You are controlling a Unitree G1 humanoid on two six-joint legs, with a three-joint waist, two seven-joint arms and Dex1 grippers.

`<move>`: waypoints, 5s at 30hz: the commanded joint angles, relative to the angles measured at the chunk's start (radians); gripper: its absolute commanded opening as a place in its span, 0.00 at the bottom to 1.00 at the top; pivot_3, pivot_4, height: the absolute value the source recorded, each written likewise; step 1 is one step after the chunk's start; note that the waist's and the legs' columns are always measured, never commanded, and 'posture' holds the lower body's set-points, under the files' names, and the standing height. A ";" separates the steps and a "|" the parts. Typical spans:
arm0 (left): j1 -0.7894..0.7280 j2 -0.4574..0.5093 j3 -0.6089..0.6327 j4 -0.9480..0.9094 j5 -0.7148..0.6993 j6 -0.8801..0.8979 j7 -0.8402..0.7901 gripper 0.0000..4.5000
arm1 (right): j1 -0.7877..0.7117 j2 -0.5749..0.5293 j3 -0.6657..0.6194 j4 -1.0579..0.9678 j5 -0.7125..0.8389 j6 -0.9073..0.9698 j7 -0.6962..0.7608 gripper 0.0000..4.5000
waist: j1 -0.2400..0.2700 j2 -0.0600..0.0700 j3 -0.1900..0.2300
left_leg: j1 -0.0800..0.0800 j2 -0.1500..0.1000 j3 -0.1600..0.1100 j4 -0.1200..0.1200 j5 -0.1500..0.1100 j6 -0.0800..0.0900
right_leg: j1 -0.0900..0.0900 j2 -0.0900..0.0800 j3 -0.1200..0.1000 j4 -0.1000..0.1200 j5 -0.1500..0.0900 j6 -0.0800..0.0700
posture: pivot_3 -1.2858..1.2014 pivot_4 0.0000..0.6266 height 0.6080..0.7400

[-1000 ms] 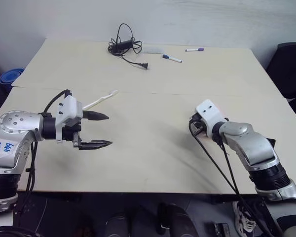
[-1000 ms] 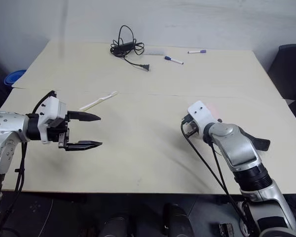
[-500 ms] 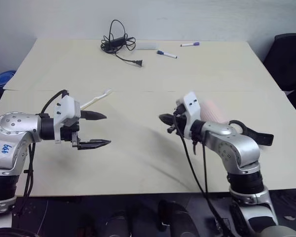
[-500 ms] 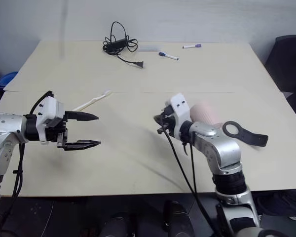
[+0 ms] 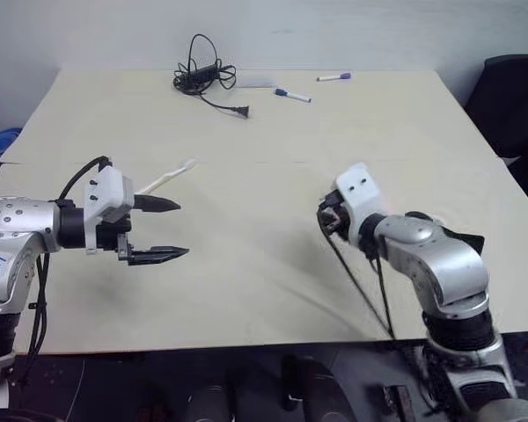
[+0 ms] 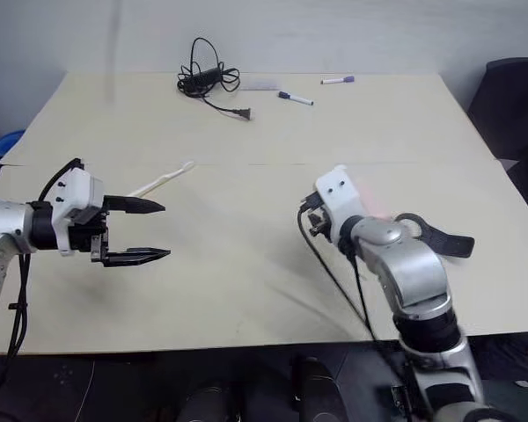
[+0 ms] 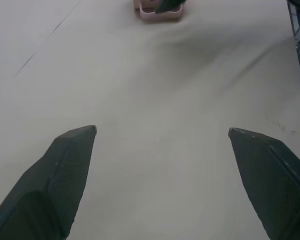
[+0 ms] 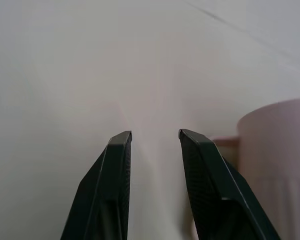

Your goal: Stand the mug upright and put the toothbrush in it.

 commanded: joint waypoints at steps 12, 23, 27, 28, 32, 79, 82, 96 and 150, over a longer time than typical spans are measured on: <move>-0.044 -0.026 -0.037 0.024 0.011 -0.048 0.000 1.00 | 0.008 -0.009 -0.010 0.000 -0.082 0.006 -0.121 0.35 | 0.004 0.000 0.000 | -0.009 -0.003 0.001 0.001 0.002 0.003 | -0.009 0.000 0.000 0.002 0.001 0.002 | 0.52 0.24 1.00; -0.041 -0.017 -0.030 0.021 0.011 -0.050 0.006 1.00 | -0.052 0.028 0.011 0.403 -0.088 -0.251 -0.064 0.35 | -0.004 -0.002 -0.001 | -0.007 -0.003 0.004 0.001 0.003 0.004 | -0.009 0.001 -0.001 0.002 0.002 0.002 | 0.52 0.24 1.00; -0.046 -0.016 -0.029 0.015 0.009 -0.046 0.009 1.00 | -0.103 0.031 0.016 0.545 -0.100 -0.351 -0.033 0.32 | -0.011 -0.002 -0.001 | -0.005 -0.002 0.005 0.001 0.003 0.004 | -0.008 0.000 0.000 0.003 0.003 0.002 | 0.52 0.24 1.00; -0.045 -0.015 -0.027 0.012 0.008 -0.044 0.009 1.00 | -0.106 0.026 0.010 0.541 -0.096 -0.355 -0.023 0.27 | -0.011 -0.002 -0.001 | -0.005 -0.002 0.005 0.001 0.003 0.004 | -0.008 0.000 0.000 0.003 0.003 0.002 | 0.52 0.24 1.00; -0.042 -0.016 -0.017 0.003 -0.010 -0.029 0.009 1.00 | -0.095 0.002 -0.006 0.483 -0.089 -0.344 0.003 0.01 | -0.009 -0.002 -0.001 | -0.007 -0.002 0.004 0.001 0.003 0.003 | -0.009 0.000 0.001 0.002 0.003 0.002 | 0.52 0.24 1.00; 0.088 0.037 0.116 -0.114 -0.066 0.105 0.021 1.00 | 0.279 -0.045 0.065 0.147 0.099 -0.723 0.449 0.88 | 0.003 0.000 0.000 | -0.008 -0.002 0.003 0.001 0.004 0.002 | -0.010 0.001 0.001 0.003 0.003 0.001 | 0.52 0.24 1.00; 0.263 0.061 0.299 -0.172 -0.060 0.153 0.041 1.00 | 0.296 -0.207 -0.007 0.057 0.155 -0.666 0.527 0.88 | 0.005 0.000 0.000 | -0.009 -0.002 0.001 0.002 0.004 0.003 | -0.010 0.000 0.001 0.002 0.003 0.001 | 0.52 0.24 1.00; 0.728 0.088 0.890 -0.016 0.089 0.076 -0.003 1.00 | 0.162 -0.604 -0.402 0.057 0.558 -0.551 0.821 0.88 | 0.022 0.000 0.000 | 0.005 0.001 -0.002 0.002 -0.005 0.007 | 0.004 -0.005 0.000 -0.004 0.001 -0.003 | 0.52 0.24 1.00; -0.854 -0.383 -0.146 1.506 0.671 -0.219 0.465 0.04 | 0.416 -0.764 -0.909 -0.280 1.094 -0.394 0.209 0.89 | 0.036 -0.008 0.001 | 0.004 -0.001 0.018 0.013 -0.007 0.013 | 0.005 -0.002 -0.006 0.001 0.006 0.006 | 0.52 0.24 1.00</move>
